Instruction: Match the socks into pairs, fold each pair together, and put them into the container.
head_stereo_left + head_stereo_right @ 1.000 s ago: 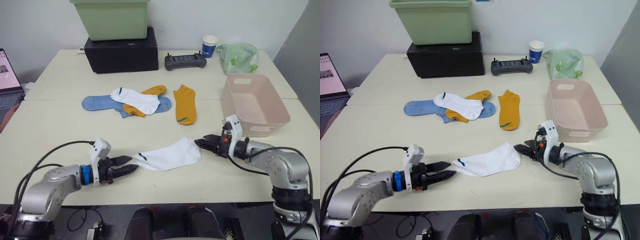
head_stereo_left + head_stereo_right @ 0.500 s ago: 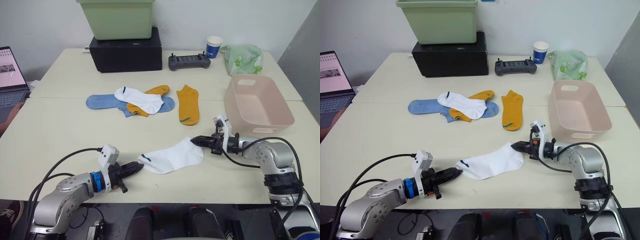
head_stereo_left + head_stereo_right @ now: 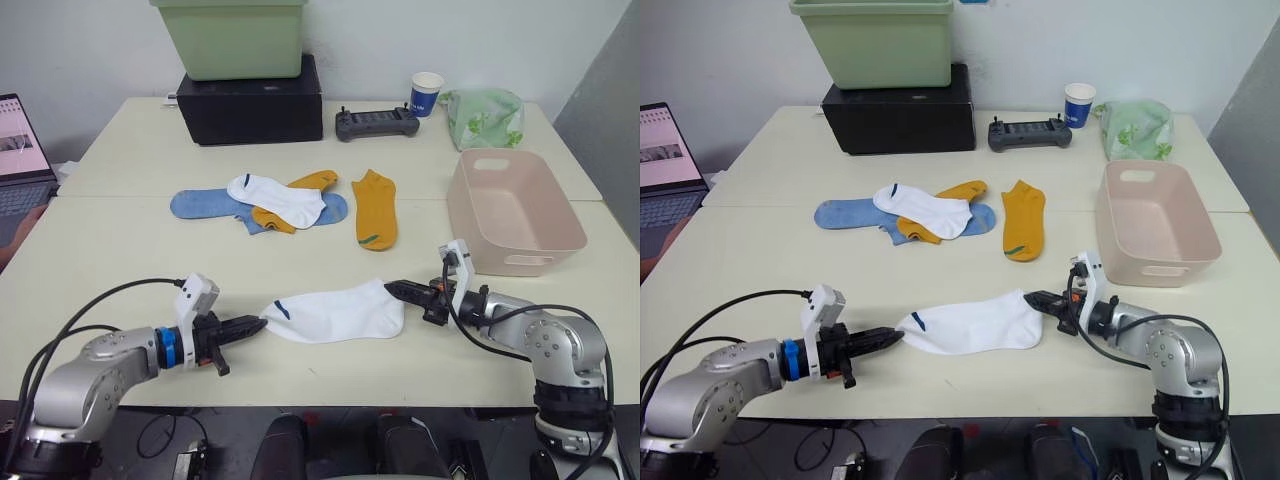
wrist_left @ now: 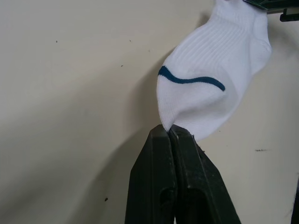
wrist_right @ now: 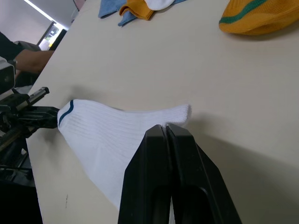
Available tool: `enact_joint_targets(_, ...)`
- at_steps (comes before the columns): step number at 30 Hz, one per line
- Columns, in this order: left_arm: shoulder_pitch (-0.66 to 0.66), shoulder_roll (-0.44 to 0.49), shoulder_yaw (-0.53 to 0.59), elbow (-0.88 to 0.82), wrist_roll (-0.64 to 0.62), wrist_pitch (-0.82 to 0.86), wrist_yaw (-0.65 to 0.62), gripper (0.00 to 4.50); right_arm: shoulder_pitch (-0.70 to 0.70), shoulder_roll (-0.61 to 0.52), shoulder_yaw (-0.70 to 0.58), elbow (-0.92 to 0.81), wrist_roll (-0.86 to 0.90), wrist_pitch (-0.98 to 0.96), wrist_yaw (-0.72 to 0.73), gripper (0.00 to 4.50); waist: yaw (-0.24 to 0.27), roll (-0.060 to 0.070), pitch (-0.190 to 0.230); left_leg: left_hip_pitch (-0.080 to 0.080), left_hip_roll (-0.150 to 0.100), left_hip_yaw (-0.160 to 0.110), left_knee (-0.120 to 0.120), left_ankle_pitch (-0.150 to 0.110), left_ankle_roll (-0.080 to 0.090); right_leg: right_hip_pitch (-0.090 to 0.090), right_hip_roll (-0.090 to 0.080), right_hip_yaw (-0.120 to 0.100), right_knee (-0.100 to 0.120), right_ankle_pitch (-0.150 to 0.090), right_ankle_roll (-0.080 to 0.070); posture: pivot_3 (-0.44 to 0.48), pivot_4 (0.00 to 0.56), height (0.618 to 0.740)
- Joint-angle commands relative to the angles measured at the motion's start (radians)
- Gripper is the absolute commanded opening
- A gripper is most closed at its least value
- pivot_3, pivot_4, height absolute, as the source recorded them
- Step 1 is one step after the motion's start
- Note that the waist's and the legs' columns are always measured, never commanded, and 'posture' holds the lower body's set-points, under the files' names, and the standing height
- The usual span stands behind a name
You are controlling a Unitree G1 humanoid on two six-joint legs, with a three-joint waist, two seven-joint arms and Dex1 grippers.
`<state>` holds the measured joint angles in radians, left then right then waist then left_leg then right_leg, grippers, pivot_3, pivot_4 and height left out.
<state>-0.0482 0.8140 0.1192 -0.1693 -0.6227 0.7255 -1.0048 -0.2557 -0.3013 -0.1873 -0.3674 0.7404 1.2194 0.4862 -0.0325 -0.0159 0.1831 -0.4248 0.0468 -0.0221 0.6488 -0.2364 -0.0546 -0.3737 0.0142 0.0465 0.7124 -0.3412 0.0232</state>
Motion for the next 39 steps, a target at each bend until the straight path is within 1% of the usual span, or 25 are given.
enact_joint_targets(1, -0.085, 0.041, -0.054, 0.080, 0.047, -0.040, -0.093, 0.00, 0.041, 0.030, -0.034, -0.098, 0.043, 0.019, -0.076, 0.06, 0.001, 0.000, 0.000, 0.000, 0.000, 0.000, -0.001, 0.000, 0.000, 0.000, 0.000, 0.000, 0.000, 0.000, 0.000, 0.000, 0.150, 0.740)
enact_joint_targets(4, -0.171, 0.043, -0.106, 0.153, 0.083, -0.052, -0.137, 0.00, 0.080, 0.065, -0.035, -0.139, 0.048, 0.006, -0.130, 0.06, 0.001, 0.000, 0.000, 0.000, 0.000, 0.001, -0.001, 0.000, 0.000, 0.000, 0.000, -0.001, 0.000, 0.000, 0.000, 0.000, 0.150, 0.740)
enact_joint_targets(10, -0.254, 0.014, -0.160, 0.224, 0.126, -0.064, -0.167, 0.00, 0.099, 0.072, -0.022, -0.130, 0.024, -0.053, -0.164, 0.06, -0.002, 0.000, 0.000, 0.000, 0.000, 0.002, -0.001, 0.000, 0.000, -0.001, 0.000, 0.000, 0.000, 0.000, 0.000, 0.000, 0.150, 0.740)
enact_joint_targets(18, -0.242, 0.001, -0.178, 0.210, 0.136, -0.029, -0.163, 0.00, 0.073, 0.013, 0.003, -0.065, -0.005, -0.117, -0.151, 0.06, -0.001, 0.000, 0.000, 0.000, 0.000, 0.002, -0.001, 0.000, 0.000, -0.001, 0.001, 0.000, 0.000, 0.000, 0.000, 0.000, 0.150, 0.740)
enact_joint_targets(21, -0.227, -0.011, -0.167, 0.184, 0.122, -0.011, -0.148, 0.00, 0.066, -0.003, 0.015, -0.041, -0.011, -0.129, -0.136, 0.06, -0.001, 0.000, 0.000, 0.000, 0.000, 0.002, -0.001, 0.000, 0.000, -0.001, 0.001, 0.000, 0.000, 0.000, 0.000, 0.000, 0.150, 0.740)
enact_joint_targets(28, -0.204, -0.026, -0.145, 0.157, 0.125, -0.027, -0.127, 0.00, 0.053, -0.036, 0.033, -0.026, 0.015, -0.120, -0.098, 0.06, 0.000, 0.000, 0.000, 0.000, 0.000, 0.001, -0.001, 0.000, 0.000, -0.001, 0.000, 0.001, 0.001, 0.000, 0.000, 0.000, 0.150, 0.740)
enact_joint_targets(31, -0.178, -0.012, -0.117, 0.145, 0.119, -0.036, -0.130, 0.63, 0.050, -0.052, 0.018, -0.022, 0.013, -0.129, -0.088, 0.75, 0.000, 0.000, 0.000, 0.000, 0.000, 0.001, -0.001, 0.000, 0.000, -0.001, 0.000, 0.001, 0.000, 0.000, 0.000, 0.000, 0.150, 0.740)
enact_joint_targets(34, -0.155, 0.008, -0.064, 0.139, 0.111, -0.048, -0.116, 1.53, 0.039, -0.089, -0.015, -0.024, 0.023, -0.131, -0.068, 1.77, -0.002, 0.000, 0.000, 0.000, 0.000, 0.001, -0.001, 0.000, 0.000, -0.001, 0.000, 0.001, 0.000, 0.000, 0.000, 0.000, 0.150, 0.740)
enact_joint_targets(35, -0.147, 0.010, -0.043, 0.136, 0.120, -0.076, -0.103, 1.88, 0.030, -0.094, -0.037, -0.027, 0.043, -0.130, -0.060, 2.15, -0.002, 0.000, 0.000, 0.000, 0.000, 0.001, -0.001, 0.000, 0.000, -0.001, 0.000, 0.001, 0.001, 0.000, 0.000, 0.000, 0.150, 0.740)
enact_joint_targets(36, -0.144, 0.006, -0.021, 0.134, 0.124, -0.098, -0.088, 2.20, 0.019, -0.094, -0.064, -0.028, 0.079, -0.121, -0.051, 2.51, -0.002, 0.000, 0.000, 0.000, 0.000, 0.001, -0.001, 0.000, 0.000, -0.001, 0.000, 0.001, 0.001, 0.000, 0.000, 0.000, 0.150, 0.740)
enact_joint_targets(37, -0.146, -0.004, 0.009, 0.121, 0.101, -0.088, -0.072, 2.46, 0.012, -0.108, -0.074, -0.034, 0.098, -0.121, -0.028, 2.80, -0.002, 0.000, 0.000, 0.000, 0.000, 0.001, -0.001, 0.000, 0.000, -0.001, 0.000, 0.001, 0.001, 0.000, 0.000, 0.000, 0.150, 0.740)
enact_joint_targets(39, -0.144, -0.018, 0.039, 0.087, 0.073, -0.076, -0.055, 2.46, 0.003, -0.135, -0.069, -0.045, 0.105, -0.147, 0.016, 2.80, 0.000, 0.000, 0.000, 0.000, 0.001, 0.000, -0.001, 0.001, 0.000, -0.001, 0.000, 0.000, 0.001, 0.000, 0.000, 0.000, 0.150, 0.740)
